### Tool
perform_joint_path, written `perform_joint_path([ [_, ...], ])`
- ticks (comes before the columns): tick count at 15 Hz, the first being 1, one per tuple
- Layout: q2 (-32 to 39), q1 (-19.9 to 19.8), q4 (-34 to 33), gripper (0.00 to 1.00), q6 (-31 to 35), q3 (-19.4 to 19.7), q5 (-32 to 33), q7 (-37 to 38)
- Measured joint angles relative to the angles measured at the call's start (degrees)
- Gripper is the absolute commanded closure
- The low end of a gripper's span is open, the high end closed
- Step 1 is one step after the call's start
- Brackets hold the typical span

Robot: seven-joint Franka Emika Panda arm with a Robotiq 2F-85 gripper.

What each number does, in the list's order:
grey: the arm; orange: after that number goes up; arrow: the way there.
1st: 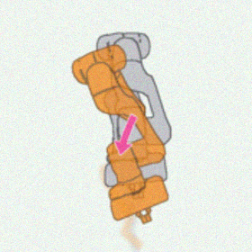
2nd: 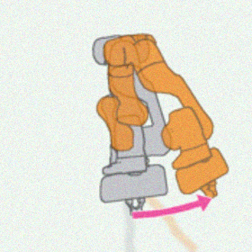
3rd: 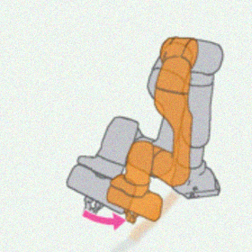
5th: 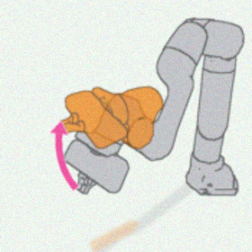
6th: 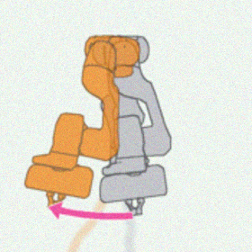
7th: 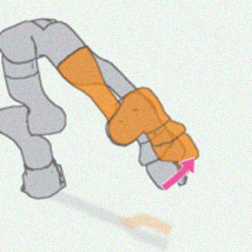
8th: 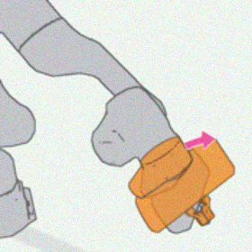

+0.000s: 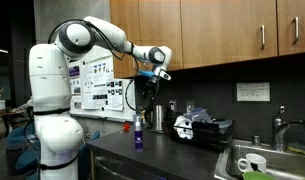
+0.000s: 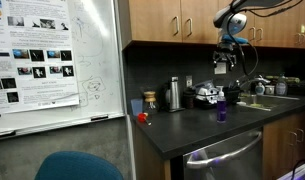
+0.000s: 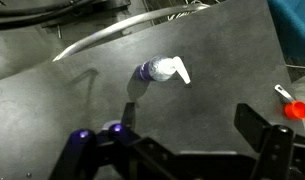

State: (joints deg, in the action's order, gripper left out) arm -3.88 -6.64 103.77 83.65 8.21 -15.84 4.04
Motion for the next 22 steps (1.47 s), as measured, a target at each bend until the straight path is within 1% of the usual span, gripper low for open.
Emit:
perform_joint_path([
  [11,0.02,0.00,0.02,0.00,0.00,0.00,-0.02,-0.02],
  [13,0.00,0.04,0.30,0.00,2.02,-0.16,0.47,0.02],
  [16,-0.21,0.54,1.08,0.00,7.73,-1.56,5.26,0.76],
  [20,-1.99,2.69,3.95,0.00,16.33,-5.18,14.82,5.33],
  [21,-2.61,3.37,4.97,0.00,17.57,-6.16,17.05,6.89],
  [22,-2.79,3.76,5.43,0.00,17.80,-6.59,17.42,7.51],
])
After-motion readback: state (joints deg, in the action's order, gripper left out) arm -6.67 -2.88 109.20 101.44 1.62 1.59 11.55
